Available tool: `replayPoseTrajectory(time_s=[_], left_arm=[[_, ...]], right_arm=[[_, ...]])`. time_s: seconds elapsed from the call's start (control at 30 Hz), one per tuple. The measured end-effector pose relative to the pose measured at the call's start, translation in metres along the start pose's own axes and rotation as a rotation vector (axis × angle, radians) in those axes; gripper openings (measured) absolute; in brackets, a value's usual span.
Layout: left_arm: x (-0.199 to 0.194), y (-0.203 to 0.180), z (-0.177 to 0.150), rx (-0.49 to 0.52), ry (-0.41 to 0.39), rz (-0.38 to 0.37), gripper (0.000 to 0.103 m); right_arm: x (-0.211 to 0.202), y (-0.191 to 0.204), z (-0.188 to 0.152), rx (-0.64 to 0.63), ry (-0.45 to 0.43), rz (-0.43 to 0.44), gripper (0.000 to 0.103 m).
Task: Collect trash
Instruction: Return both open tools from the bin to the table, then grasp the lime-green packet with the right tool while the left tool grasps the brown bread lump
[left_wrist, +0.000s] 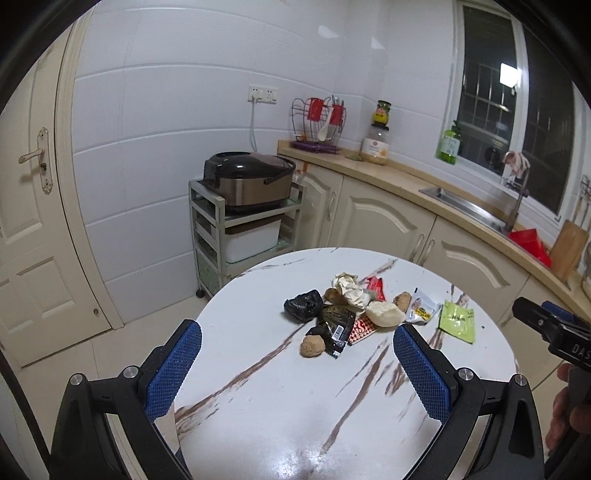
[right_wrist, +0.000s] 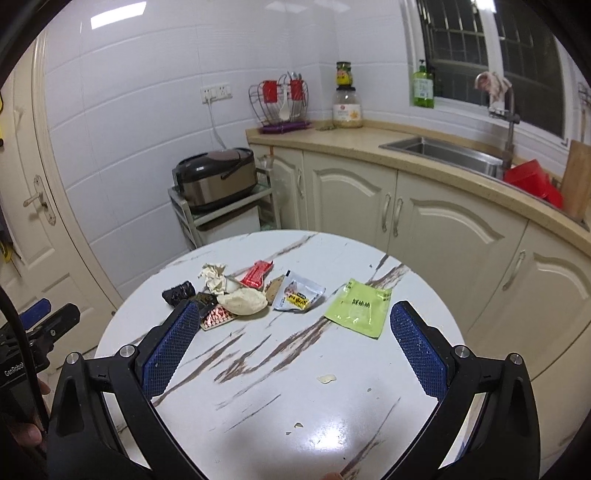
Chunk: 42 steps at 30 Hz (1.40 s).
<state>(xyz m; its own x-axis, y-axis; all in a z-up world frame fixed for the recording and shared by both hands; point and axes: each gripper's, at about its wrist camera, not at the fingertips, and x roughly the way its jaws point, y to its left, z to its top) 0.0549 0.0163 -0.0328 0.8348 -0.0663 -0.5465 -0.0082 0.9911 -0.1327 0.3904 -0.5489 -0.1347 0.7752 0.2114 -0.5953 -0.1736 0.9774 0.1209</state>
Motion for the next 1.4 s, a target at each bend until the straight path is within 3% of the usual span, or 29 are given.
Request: replayPoseTrajectory(time_s=[0.2,0.53,0.63,0.73,0.8,0.93,1.0,1.03,1.1,1.13,1.17,1.23,1.4], left_arm=[[0.053,-0.01,0.002,0.039,0.086,0.012,0.102],[0.176,-0.007,0.008,0.07,0.252,0.057,0.102],[0.205,-0.003,0.014,0.066,0.305,0.052,0.098],[0.219,-0.002,0.022,0.064,0.302,0.042,0.095],[0.231,-0.002,0.025,0.067,0.324,0.027,0.073],[0.24,-0.005,0.026,0.087,0.317,0.015,0.06],[0.242,-0.006,0.025,0.088,0.313,-0.004,0.046],[0.245,-0.006,0.026,0.09,0.309,-0.008,0.042],[0.245,-0.003,0.025,0.08,0.304,-0.019,0.027],[0.248,-0.001,0.026,0.07,0.305,-0.029,0.024],[0.245,0.001,0.023,0.066,0.304,-0.034,0.024],[0.246,0.004,0.023,0.063,0.305,-0.047,0.024],[0.222,0.006,0.014,0.053,0.285,-0.067,0.024]], right_arm=[[0.038,-0.01,-0.006,-0.022,0.086,-0.036,0.103],[0.126,-0.052,-0.025,0.029,0.276,-0.079,0.103],[0.15,-0.062,-0.028,0.047,0.316,-0.095,0.103],[0.172,-0.069,-0.028,0.066,0.339,-0.105,0.103],[0.183,-0.071,-0.028,0.069,0.349,-0.113,0.102],[0.197,-0.068,-0.026,0.033,0.35,-0.153,0.099],[0.196,-0.066,-0.026,0.017,0.35,-0.142,0.093],[0.194,-0.064,-0.025,0.005,0.344,-0.13,0.084],[0.19,-0.063,-0.025,-0.006,0.329,-0.116,0.057],[0.186,-0.063,-0.024,-0.008,0.316,-0.111,0.03],[0.184,-0.065,-0.024,0.0,0.317,-0.105,0.022],[0.182,-0.069,-0.024,0.001,0.315,-0.079,0.014],[0.17,-0.083,-0.031,0.046,0.309,0.011,0.009]])
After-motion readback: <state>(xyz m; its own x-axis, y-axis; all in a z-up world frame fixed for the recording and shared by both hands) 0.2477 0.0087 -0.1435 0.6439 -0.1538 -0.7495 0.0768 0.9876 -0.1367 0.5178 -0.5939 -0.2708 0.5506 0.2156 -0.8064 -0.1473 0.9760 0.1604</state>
